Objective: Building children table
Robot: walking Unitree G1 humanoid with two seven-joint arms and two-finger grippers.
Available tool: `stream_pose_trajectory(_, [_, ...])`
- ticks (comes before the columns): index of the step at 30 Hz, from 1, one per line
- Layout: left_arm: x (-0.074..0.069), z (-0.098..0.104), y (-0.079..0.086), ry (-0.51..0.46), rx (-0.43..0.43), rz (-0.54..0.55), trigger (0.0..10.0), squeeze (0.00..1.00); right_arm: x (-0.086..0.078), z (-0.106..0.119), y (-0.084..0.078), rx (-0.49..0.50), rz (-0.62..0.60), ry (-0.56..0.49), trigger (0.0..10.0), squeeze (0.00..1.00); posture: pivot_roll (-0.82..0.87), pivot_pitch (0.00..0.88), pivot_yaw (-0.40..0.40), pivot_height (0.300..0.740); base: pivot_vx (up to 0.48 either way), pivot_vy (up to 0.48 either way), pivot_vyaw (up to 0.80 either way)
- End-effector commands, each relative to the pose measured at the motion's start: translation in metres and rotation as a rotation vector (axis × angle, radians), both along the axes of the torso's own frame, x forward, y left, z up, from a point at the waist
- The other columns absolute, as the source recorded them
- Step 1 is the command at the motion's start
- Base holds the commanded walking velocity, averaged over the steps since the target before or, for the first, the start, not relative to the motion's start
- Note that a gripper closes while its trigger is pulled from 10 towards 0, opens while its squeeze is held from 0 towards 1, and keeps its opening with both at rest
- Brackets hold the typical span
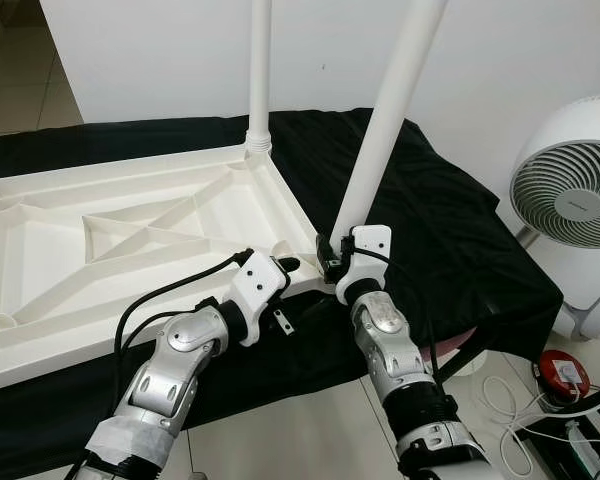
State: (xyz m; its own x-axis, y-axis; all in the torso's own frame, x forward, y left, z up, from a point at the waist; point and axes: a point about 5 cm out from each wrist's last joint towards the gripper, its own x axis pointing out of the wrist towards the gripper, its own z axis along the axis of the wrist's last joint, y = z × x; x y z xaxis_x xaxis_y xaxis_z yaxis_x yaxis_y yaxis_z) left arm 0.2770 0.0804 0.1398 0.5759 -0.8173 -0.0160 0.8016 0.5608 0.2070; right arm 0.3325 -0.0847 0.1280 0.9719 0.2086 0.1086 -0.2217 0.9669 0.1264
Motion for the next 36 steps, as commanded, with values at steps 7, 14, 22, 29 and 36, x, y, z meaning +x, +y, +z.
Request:
stream_pose_trajectory(7, [0.004, -0.001, 0.002, -0.005, 0.0, 0.092, 10.0, 0.0, 0.002, 0.007, -0.016, -0.073, 0.143, -0.023, 10.0, 1.0, -0.01, 0.0, -0.067, 0.74, 0.0, 0.0, 0.0])
stream_pose_trajectory(14, [0.003, -0.001, 0.003, -0.006, 0.007, 0.082, 10.0, 0.0, 0.002, 0.01, -0.028, -0.224, 0.357, -0.037, 10.0, 0.0, 0.0, 0.0, -0.067, 0.74, 0.0, 0.0, 0.0])
stream_pose_trajectory(22, [0.0, -0.002, -0.003, 0.0, 0.015, 0.037, 10.0, 0.0, 0.011, 0.008, -0.035, -0.319, 0.55, -0.043, 10.0, 0.0, -0.01, 0.0, -0.05, 0.74, 0.0, 0.0, 0.0])
stream_pose_trajectory(29, [0.0, 0.0, -0.007, -0.004, 0.015, 0.019, 10.0, 0.0, 0.021, 0.001, -0.033, -0.361, 0.627, 0.027, 4.1, 0.0, -0.01, 0.0, -0.048, 0.74, 0.0, 0.0, 0.0])
stream_pose_trajectory(36, [0.0, 0.001, -0.008, -0.009, 0.015, 0.019, 10.0, 0.0, 0.021, -0.006, -0.032, -0.371, 0.675, 0.063, 0.0, 0.0, 0.0, 0.0, -0.056, 0.74, 0.0, 0.0, 0.0])
